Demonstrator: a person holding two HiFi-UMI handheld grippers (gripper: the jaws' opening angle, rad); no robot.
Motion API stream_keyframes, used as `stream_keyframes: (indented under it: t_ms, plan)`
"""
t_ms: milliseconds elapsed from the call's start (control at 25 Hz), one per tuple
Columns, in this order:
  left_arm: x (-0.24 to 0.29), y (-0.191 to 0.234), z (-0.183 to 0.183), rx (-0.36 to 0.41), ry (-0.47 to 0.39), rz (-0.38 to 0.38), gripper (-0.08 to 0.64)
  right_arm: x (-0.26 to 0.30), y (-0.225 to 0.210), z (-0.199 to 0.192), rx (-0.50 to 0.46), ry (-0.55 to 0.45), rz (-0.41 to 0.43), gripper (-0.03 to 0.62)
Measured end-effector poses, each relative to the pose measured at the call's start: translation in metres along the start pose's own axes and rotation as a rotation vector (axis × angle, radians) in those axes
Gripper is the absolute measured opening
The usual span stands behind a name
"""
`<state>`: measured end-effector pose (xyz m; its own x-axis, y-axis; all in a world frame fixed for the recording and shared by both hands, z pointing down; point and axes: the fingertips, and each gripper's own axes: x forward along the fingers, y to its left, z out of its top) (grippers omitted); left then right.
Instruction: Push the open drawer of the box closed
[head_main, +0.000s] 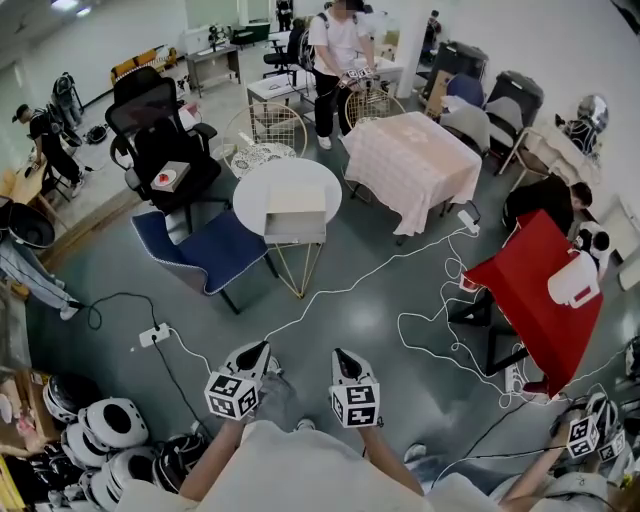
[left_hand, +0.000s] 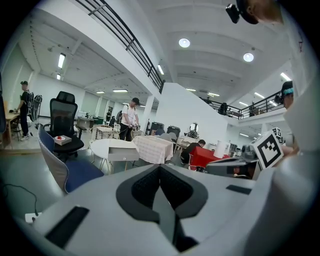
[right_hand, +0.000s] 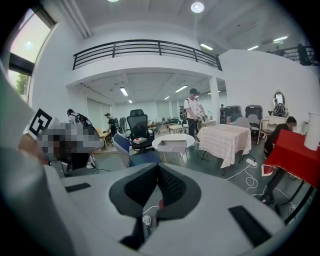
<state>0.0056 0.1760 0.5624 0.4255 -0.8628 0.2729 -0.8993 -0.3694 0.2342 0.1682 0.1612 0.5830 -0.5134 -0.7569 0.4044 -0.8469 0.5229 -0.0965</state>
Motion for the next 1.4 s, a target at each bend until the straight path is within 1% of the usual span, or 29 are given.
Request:
stream_keyframes:
  t_ms: [280,560,840,1080,1240,1400]
  plan:
    - [0.020,-0.001,-0.001,0.018,0.016,-0.034,0.012,0.013,-0.013,0.000,0.003,0.008,-0.025,0.015]
    - [0.038,0.020,-0.003,0.002,0.025,-0.044,0.012,0.040,-0.014,0.003,-0.002,0.016,-0.028,0.015]
    - [0.069,0.056,0.003,-0.019,0.033,-0.066,0.012,0.083,-0.019,0.013,-0.008,0.039,-0.046,0.015]
    - [0.098,0.096,0.021,-0.029,0.029,-0.077,0.012,0.130,-0.013,0.032,-0.031,0.062,-0.040,0.015]
    - [0.112,0.117,0.028,-0.051,0.039,-0.087,0.012,0.157,-0.012,0.043,-0.039,0.085,-0.041,0.015]
    - [0.129,0.144,0.037,-0.056,0.056,-0.101,0.012,0.187,-0.009,0.056,-0.035,0.100,-0.049,0.015]
